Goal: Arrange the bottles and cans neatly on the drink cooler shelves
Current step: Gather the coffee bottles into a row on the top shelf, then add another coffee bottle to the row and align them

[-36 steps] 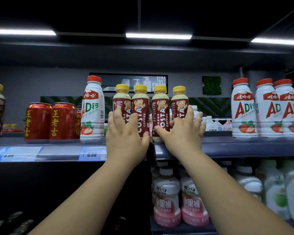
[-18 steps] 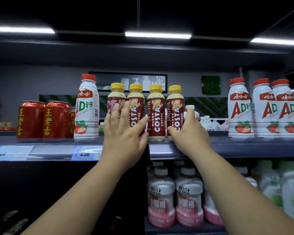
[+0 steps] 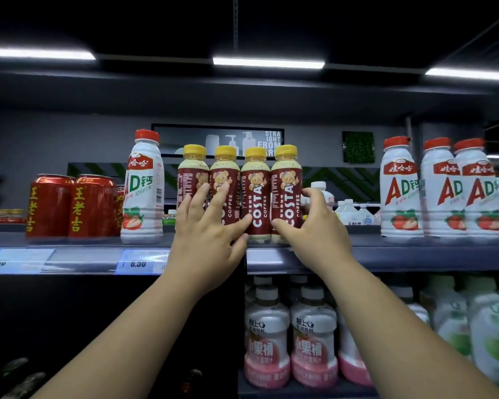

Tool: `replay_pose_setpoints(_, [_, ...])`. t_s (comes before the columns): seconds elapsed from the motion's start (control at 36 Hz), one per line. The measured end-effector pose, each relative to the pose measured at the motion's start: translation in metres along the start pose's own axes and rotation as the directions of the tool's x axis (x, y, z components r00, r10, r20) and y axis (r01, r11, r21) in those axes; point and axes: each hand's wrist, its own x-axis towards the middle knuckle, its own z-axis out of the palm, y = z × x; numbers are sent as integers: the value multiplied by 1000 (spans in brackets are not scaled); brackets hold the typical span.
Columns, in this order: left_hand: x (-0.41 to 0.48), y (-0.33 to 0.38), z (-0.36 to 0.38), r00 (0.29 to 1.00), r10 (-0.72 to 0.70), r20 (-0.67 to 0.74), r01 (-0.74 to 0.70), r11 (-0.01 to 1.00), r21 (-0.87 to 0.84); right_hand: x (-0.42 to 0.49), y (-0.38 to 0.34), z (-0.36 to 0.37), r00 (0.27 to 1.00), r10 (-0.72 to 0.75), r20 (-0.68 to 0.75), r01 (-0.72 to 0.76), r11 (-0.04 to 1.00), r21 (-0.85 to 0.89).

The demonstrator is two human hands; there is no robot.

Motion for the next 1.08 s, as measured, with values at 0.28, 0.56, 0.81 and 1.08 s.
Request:
replay_pose_setpoints(0.28, [-7,0,-11,989,-150,-8,148,982,-121,-8,-5,-2,996,-69,-64,64,995,-76])
replay_pose_setpoints(0.56, [-67,-24,-47,987,-149,56,157,966,-206,-83,-32,22,870,-489,-63,489,838,242])
replay_pose_setpoints(0.81, [-136,-59,-104,896,-290,337,301,953,21,-144,-86,81,804,-475,357,300,843,446])
replay_pose_setpoints(1.08, [-180,-149,-157,780,-493,387,440,870,221,-170,-168,136,719,-510,472,258,826,501])
